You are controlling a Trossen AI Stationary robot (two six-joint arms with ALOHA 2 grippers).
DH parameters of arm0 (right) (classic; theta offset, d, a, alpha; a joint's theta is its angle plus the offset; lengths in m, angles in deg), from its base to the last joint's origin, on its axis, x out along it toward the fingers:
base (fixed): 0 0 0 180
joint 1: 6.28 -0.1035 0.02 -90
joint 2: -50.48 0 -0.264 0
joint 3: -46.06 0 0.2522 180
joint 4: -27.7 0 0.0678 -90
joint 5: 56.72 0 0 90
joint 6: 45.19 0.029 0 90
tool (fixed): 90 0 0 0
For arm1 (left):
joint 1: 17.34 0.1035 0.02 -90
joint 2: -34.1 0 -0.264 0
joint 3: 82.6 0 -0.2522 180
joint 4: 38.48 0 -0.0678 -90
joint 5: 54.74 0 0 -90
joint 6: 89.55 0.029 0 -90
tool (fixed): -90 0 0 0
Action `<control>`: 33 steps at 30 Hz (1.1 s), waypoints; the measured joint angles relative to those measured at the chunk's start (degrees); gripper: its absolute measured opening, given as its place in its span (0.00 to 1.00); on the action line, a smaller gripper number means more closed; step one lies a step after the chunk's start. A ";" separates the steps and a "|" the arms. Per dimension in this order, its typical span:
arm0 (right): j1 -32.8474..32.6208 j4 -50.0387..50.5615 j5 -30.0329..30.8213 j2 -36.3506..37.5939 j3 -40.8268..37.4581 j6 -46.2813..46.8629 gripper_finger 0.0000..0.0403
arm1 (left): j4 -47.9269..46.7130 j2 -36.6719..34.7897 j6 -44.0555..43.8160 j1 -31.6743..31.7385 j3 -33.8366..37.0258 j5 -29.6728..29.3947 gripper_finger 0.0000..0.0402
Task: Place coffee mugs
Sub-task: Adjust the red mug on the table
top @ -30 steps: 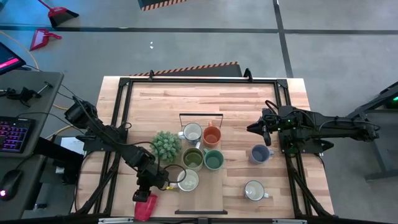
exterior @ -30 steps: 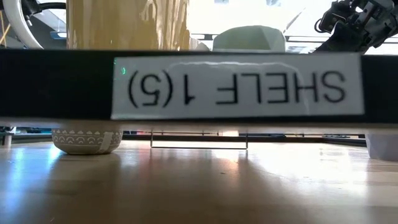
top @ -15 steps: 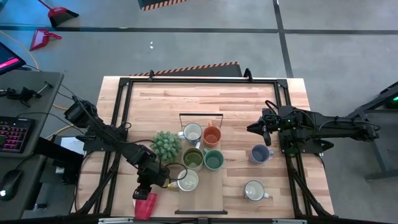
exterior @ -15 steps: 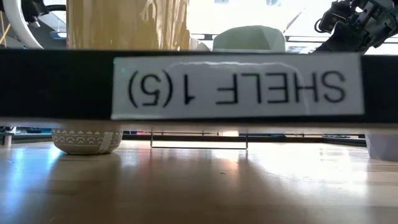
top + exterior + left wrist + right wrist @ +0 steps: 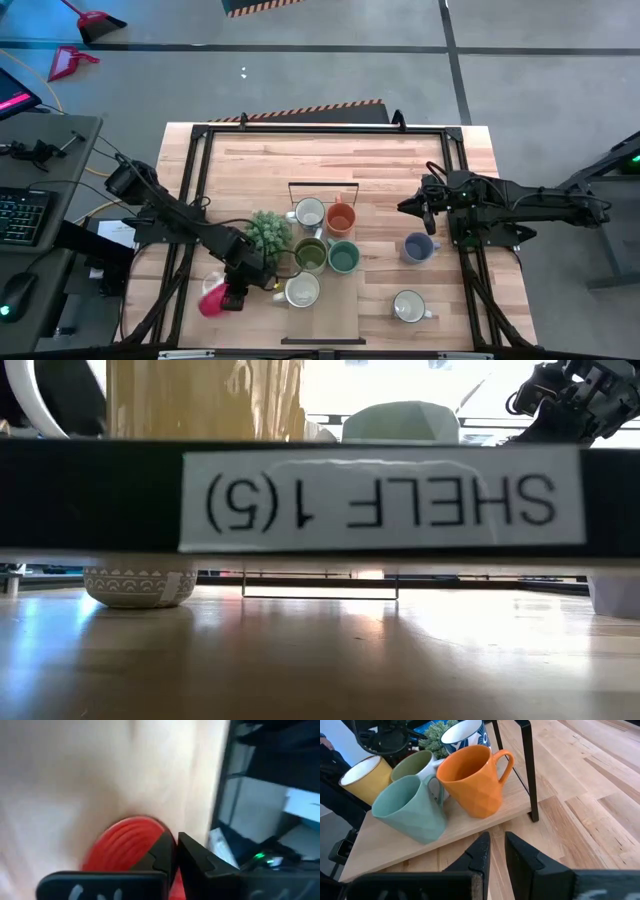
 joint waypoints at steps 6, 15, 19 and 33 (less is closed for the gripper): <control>-0.01 -0.01 -0.04 0.00 0.00 -0.02 0.11 | -2.52 0.00 0.08 0.22 -0.08 -1.06 0.00; -0.01 -0.05 -0.41 0.00 0.00 0.00 0.11 | -2.09 0.00 -1.19 0.48 -0.10 -0.19 0.01; 0.00 -0.03 -0.43 0.00 0.00 0.00 0.11 | -2.01 -0.02 -3.25 1.69 -0.10 -0.26 0.04; 0.01 -0.05 -1.16 0.00 0.00 1.25 0.11 | -2.39 -0.13 -3.76 4.46 -0.21 -0.10 0.24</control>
